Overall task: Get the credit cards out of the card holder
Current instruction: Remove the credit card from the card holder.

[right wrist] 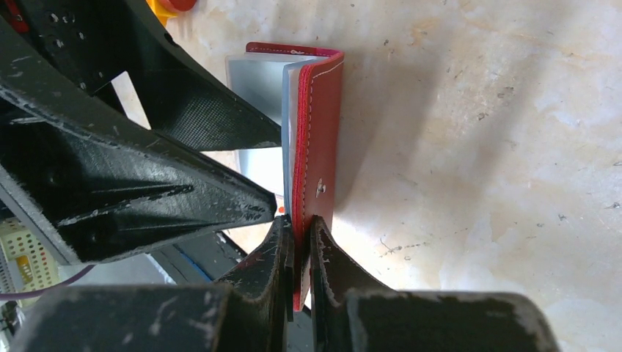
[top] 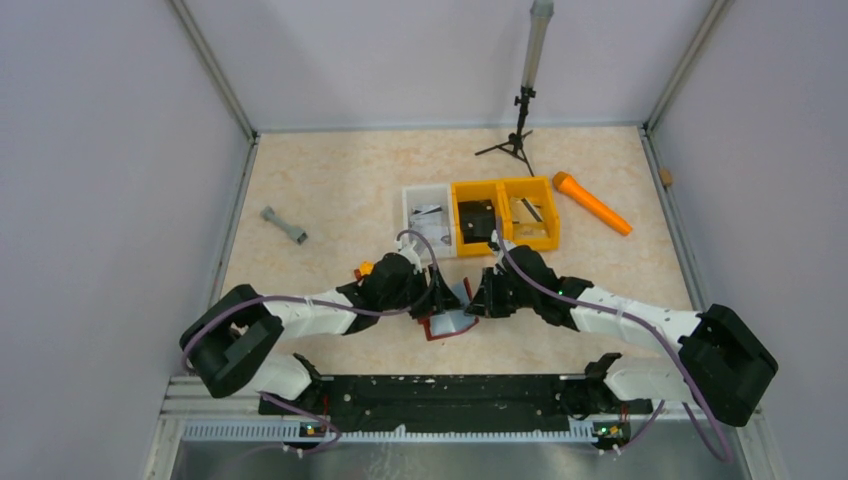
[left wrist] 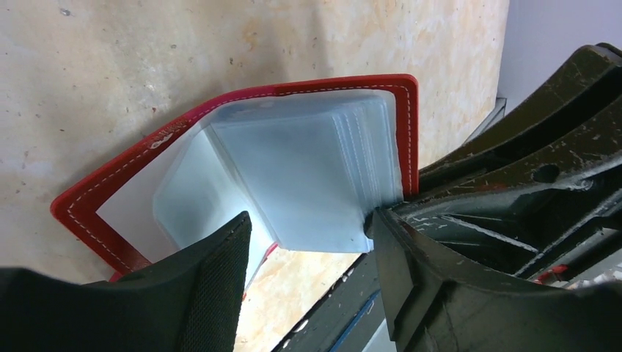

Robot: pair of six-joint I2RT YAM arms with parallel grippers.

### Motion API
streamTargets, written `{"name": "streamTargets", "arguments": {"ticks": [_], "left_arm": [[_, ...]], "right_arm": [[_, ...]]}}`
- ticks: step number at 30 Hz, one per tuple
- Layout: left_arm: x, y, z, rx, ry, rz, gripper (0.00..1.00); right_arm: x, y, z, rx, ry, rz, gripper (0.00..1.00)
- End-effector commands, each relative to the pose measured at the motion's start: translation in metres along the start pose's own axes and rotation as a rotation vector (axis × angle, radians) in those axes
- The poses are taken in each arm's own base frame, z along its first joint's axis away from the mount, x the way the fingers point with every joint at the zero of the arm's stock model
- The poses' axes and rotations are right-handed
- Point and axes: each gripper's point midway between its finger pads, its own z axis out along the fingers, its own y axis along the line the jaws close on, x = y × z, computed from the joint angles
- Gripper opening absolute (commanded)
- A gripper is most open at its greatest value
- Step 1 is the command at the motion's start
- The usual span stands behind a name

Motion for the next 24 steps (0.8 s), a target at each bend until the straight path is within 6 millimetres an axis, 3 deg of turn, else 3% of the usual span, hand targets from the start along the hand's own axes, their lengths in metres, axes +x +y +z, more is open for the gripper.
{"name": "streamTargets", "arguments": {"ticks": [1,6,15,19,24], "left_arm": [[-0.008,0.000,0.005,0.009,-0.040,0.012,0.62],[-0.006,0.013,0.009,-0.036,-0.034,0.021,0.48],[0.003,0.032,0.021,-0.099,0.018,0.040,0.53],[0.008,0.039,0.026,-0.132,0.058,0.054,0.51],[0.014,0.049,0.030,-0.182,0.112,0.073,0.37]], "right_arm": [[-0.014,0.015,-0.002,-0.058,-0.054,-0.002,0.02],[-0.013,0.014,-0.003,-0.056,-0.050,-0.003,0.02],[-0.010,0.015,-0.002,-0.069,-0.042,-0.006,0.12],[-0.009,0.017,-0.002,-0.082,-0.037,-0.012,0.08],[-0.009,0.019,-0.003,-0.090,-0.031,-0.014,0.05]]}}
